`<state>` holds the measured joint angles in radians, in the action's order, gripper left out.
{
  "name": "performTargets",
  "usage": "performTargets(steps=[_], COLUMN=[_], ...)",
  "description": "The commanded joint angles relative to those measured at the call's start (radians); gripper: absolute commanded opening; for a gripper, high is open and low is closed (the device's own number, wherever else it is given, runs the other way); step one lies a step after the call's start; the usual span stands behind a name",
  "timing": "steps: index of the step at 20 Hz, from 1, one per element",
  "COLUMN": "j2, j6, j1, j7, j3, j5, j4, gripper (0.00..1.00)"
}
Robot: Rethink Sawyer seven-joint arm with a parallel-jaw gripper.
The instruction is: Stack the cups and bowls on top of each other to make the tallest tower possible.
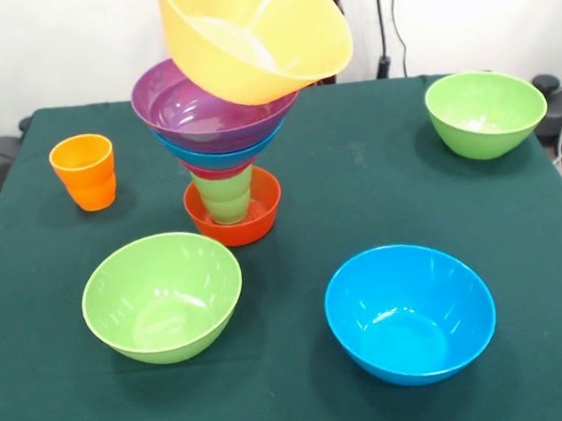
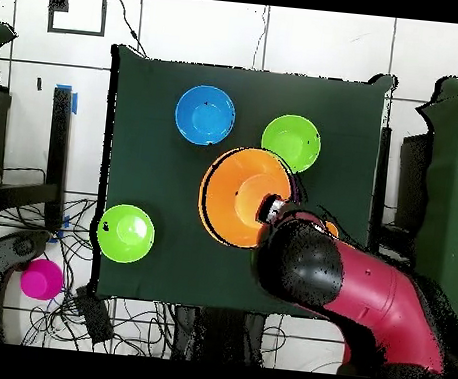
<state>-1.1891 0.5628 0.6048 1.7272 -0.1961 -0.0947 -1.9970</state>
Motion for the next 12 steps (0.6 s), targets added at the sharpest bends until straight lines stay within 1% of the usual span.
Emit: performTargets(steps=[1, 8, 12], j2=[0.035, 0.039, 0.039], j6=[0.049, 0.062, 0.049], j1=[-0.013, -0.004, 0.009], j7=[-0.031, -0.046, -0.058], j3=[-0.051, -0.056, -0.068], j5=[-0.056, -0.058, -0.043], j4=[0.045, 0.058, 0.044], gripper=[0.0, 0.0, 0.0])
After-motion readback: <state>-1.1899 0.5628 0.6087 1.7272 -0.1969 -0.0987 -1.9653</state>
